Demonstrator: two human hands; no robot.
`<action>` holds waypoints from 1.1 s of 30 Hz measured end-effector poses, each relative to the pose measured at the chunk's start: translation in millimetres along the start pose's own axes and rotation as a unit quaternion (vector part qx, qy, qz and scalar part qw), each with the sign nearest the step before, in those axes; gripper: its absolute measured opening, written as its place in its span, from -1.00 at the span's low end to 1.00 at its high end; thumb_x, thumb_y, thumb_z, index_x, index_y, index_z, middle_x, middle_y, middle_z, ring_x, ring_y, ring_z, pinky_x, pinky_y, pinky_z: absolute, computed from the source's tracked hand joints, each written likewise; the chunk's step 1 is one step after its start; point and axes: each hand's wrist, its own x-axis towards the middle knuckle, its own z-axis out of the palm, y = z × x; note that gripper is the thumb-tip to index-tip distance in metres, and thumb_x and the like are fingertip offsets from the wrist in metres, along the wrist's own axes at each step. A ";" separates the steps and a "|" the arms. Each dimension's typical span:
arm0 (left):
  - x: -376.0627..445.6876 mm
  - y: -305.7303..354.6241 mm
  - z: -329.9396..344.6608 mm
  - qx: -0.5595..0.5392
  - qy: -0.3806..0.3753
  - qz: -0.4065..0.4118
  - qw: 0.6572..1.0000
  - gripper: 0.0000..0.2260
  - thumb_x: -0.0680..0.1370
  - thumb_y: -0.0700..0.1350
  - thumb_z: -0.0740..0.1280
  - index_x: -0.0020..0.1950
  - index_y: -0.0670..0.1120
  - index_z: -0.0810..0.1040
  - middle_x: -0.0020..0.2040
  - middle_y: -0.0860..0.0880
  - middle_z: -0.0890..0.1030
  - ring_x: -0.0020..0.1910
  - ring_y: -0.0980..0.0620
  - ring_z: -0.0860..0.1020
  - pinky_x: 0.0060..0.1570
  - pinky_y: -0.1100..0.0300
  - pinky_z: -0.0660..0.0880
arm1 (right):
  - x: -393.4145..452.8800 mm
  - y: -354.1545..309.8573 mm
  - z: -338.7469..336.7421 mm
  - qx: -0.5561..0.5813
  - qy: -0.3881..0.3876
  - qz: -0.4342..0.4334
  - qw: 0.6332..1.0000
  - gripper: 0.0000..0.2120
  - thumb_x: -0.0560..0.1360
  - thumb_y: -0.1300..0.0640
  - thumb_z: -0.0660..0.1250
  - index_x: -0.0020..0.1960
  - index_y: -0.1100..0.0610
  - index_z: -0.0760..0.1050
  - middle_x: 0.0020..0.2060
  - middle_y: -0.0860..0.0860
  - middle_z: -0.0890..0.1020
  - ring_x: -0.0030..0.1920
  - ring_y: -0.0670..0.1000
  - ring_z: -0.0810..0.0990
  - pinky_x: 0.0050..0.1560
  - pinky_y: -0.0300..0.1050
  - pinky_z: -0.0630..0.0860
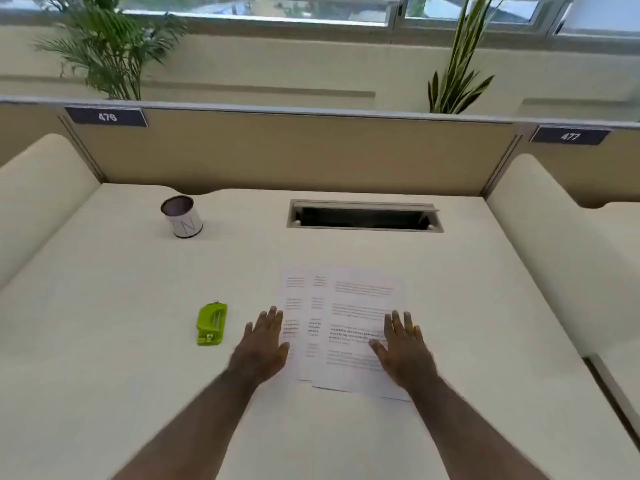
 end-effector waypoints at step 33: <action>22.2 14.1 2.3 0.017 -0.104 -0.101 0.989 -0.05 0.34 0.12 0.52 0.54 -0.15 0.07 0.43 -0.13 0.20 0.38 -0.15 0.29 0.24 -0.06 0.47 | -13.0 -2.8 20.0 0.095 -0.081 0.088 0.988 -0.25 0.51 -0.21 0.30 0.59 -0.07 0.06 0.62 -0.10 -0.02 0.60 0.11 -0.04 0.51 0.09 0.20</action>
